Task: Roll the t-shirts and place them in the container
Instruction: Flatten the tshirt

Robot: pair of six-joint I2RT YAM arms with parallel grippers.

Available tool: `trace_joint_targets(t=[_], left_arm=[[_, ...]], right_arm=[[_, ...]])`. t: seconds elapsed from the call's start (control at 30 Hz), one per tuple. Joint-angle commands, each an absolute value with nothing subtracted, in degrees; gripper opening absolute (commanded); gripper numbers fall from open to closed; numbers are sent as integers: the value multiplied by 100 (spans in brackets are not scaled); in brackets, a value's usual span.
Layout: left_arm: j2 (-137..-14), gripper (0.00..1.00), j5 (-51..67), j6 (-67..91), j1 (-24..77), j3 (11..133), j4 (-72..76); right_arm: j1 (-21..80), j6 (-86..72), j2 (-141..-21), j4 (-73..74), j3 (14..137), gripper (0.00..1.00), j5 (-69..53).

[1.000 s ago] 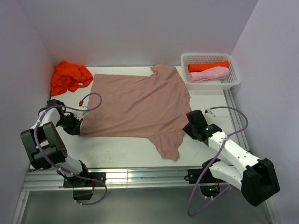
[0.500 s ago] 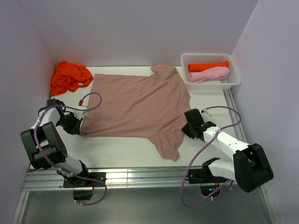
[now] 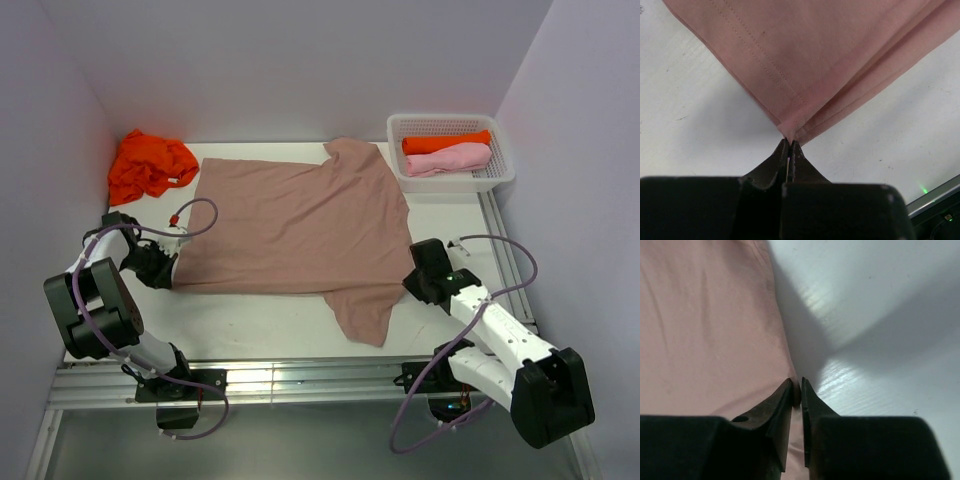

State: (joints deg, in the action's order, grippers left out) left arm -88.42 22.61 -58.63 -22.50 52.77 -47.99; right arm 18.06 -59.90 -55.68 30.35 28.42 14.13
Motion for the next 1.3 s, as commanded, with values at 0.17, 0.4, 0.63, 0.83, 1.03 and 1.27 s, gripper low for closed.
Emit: trace_joint_targets(t=[0.17,0.4,0.63,0.83,1.03,1.27], left_arm=[[-8798,0,2277,-6003,-2224,5335,-4913],[-8789,10,2338,-5933,-2224,5309,-4913],[-8754,27,2460,-5897,-2224,5335,-4983],[-8622,41,2549,-5933,-2232,5344,-5045],[-8386,54,2593,-5968,-2224,5344,-5063],[-8086,63,2786,-5933,-2232,5475,-5194]], right_arm=[[1749,-5898,-5099,3559,2707,39,1670],[2161,-6046,-4114,3674,2698,44,1213],[3760,-6950,-4218,3999,2672,43,1459],[4789,-7462,-4815,4333,2672,44,1600],[5106,-7655,-4800,4728,2602,45,1565],[5212,-7603,-4562,4773,2347,46,1222]])
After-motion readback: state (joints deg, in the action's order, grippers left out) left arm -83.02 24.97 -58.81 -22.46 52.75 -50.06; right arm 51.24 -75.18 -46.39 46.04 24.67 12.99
